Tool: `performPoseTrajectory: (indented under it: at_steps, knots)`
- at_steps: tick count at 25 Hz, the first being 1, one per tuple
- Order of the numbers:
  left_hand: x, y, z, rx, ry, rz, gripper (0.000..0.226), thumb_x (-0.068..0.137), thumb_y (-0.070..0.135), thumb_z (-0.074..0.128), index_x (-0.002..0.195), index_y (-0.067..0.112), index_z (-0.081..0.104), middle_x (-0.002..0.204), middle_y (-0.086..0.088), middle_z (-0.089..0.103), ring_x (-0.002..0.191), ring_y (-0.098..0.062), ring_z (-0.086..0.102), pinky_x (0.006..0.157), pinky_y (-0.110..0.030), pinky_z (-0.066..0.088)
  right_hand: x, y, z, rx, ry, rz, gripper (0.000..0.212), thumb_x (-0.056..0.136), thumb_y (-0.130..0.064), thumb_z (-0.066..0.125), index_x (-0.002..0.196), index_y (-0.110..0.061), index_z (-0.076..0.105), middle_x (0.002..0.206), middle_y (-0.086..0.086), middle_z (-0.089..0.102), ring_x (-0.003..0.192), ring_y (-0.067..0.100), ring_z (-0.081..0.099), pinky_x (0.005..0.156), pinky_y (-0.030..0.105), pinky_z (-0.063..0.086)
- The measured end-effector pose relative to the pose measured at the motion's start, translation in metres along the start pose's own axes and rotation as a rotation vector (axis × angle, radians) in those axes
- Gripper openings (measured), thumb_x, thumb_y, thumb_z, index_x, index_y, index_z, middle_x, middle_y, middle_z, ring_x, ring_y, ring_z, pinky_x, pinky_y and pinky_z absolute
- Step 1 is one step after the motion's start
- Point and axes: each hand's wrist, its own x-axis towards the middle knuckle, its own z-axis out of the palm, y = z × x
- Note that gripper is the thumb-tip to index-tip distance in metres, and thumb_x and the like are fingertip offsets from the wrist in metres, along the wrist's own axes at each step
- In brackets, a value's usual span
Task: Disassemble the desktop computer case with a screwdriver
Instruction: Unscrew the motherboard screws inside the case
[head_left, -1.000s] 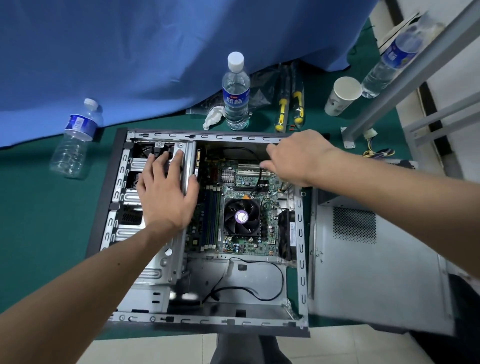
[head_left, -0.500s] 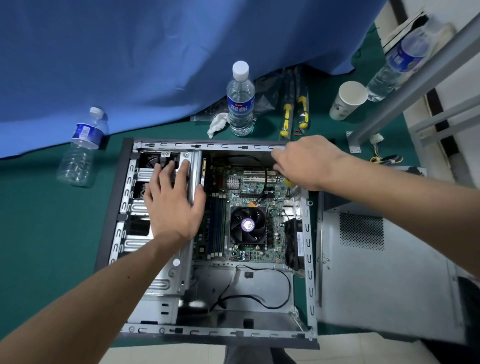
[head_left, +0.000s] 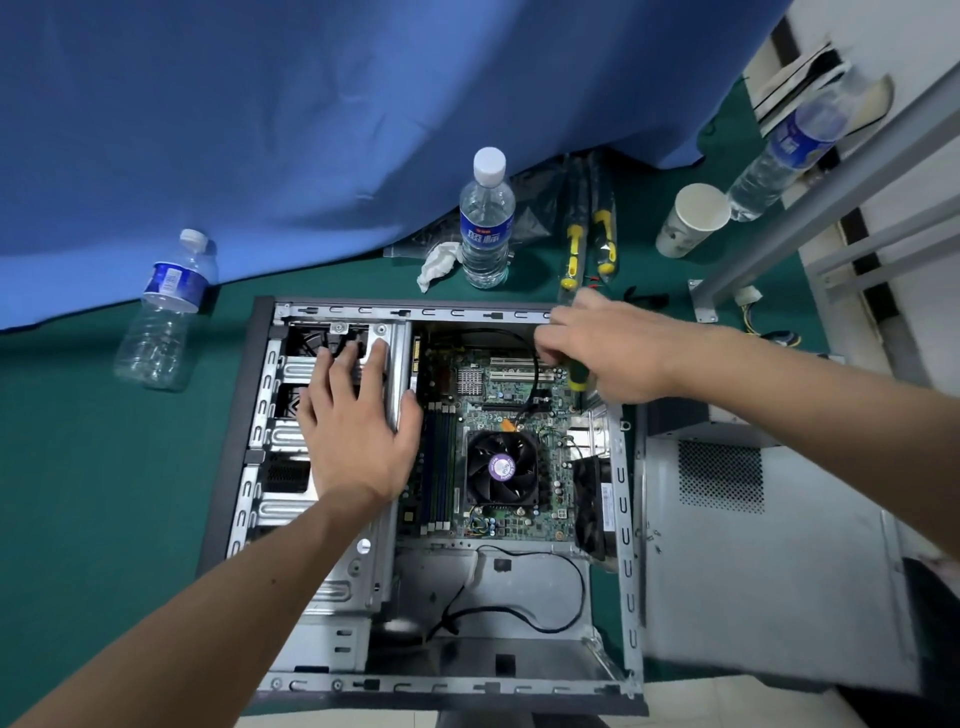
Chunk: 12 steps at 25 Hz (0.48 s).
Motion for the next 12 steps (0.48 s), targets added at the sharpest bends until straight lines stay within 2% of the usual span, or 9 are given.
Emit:
performPoseTrajectory:
  at_steps: [1,2,4,5,6,8,9,10,12]
  knots:
    - [-0.0002,0.0006,-0.0007,0.000,-0.007,0.000,0.061,0.092,0.053,0.032,0.149,0.029,0.034,0.156,-0.004,0.031,0.149,-0.022,0.009,0.116,-0.053,0.019,-0.0017,-0.0031,-0.0012,0.004,-0.042,0.019,0.033,0.087,-0.012,0.061,0.115,-0.021,0.047,0.102,-0.002,0.041,0.101,0.022,0.043,0.075,0.035,0.043]
    - [-0.0002,0.0012,-0.0014,-0.003,-0.014,-0.001,0.061,0.092,0.053,0.032,0.149,0.029,0.034,0.156,-0.005,0.030,0.149,-0.022,0.009,0.116,-0.053,0.019,-0.0022,-0.0061,-0.0012,-0.049,-0.024,0.072,0.033,0.091,-0.028,0.062,0.119,-0.020,0.047,0.106,0.001,0.042,0.105,0.025,0.047,0.072,0.035,0.044]
    - [0.0002,0.0020,-0.0026,-0.006,-0.023,-0.006,0.062,0.092,0.053,0.031,0.149,0.029,0.034,0.157,-0.005,0.029,0.149,-0.023,0.008,0.116,-0.053,0.018,0.0000,-0.0093,0.0022,-0.241,0.028,0.253,0.052,0.097,-0.058,0.038,0.121,-0.013,0.047,0.106,0.008,0.052,0.093,0.027,0.056,0.057,0.034,0.041]
    - [0.0000,0.0026,-0.0033,-0.005,-0.027,-0.006,0.063,0.092,0.053,0.030,0.149,0.029,0.034,0.157,-0.005,0.029,0.150,-0.023,0.007,0.116,-0.053,0.017,0.0016,-0.0087,0.0022,-0.290,0.040,0.284,0.054,0.099,-0.058,0.030,0.119,-0.011,0.049,0.101,0.008,0.056,0.086,0.027,0.058,0.054,0.033,0.039]
    - [-0.0004,0.0030,-0.0041,-0.004,-0.031,-0.005,0.063,0.092,0.054,0.030,0.149,0.029,0.034,0.157,-0.005,0.029,0.150,-0.023,0.007,0.117,-0.053,0.017,0.0031,-0.0069,0.0032,-0.279,0.053,0.258,0.046,0.102,-0.050,0.032,0.118,-0.011,0.051,0.101,0.007,0.057,0.086,0.027,0.058,0.056,0.033,0.040]
    - [-0.0006,0.0041,-0.0055,0.001,-0.037,-0.004,0.064,0.092,0.054,0.029,0.150,0.028,0.032,0.158,-0.005,0.027,0.150,-0.023,0.006,0.117,-0.053,0.016,0.0037,-0.0020,0.0023,-0.118,0.026,0.124,0.019,0.098,-0.022,0.051,0.115,-0.016,0.052,0.108,0.004,0.049,0.099,0.026,0.050,0.068,0.033,0.042]
    - [-0.0005,0.0043,-0.0060,0.004,-0.041,-0.003,0.064,0.092,0.054,0.029,0.151,0.028,0.032,0.158,-0.005,0.027,0.150,-0.023,0.006,0.117,-0.053,0.016,0.0023,-0.0008,0.0002,-0.051,-0.008,0.080,0.024,0.090,-0.014,0.057,0.113,-0.020,0.053,0.109,0.002,0.045,0.103,0.024,0.044,0.071,0.032,0.041]
    - [-0.0007,0.0046,-0.0064,0.007,-0.047,-0.003,0.065,0.092,0.054,0.029,0.151,0.028,0.031,0.158,-0.005,0.026,0.150,-0.023,0.006,0.118,-0.053,0.016,0.0008,-0.0028,-0.0001,-0.044,-0.033,0.072,0.028,0.087,-0.015,0.062,0.112,-0.021,0.052,0.111,0.002,0.043,0.103,0.023,0.042,0.072,0.032,0.041]
    - [-0.0008,0.0047,-0.0076,0.012,-0.060,-0.004,0.066,0.092,0.055,0.027,0.152,0.028,0.030,0.159,-0.004,0.026,0.150,-0.023,0.005,0.118,-0.054,0.016,0.0009,-0.0102,0.0020,-0.160,-0.004,0.194,0.036,0.095,-0.043,0.054,0.120,-0.017,0.050,0.119,0.009,0.046,0.097,0.025,0.050,0.064,0.032,0.042]
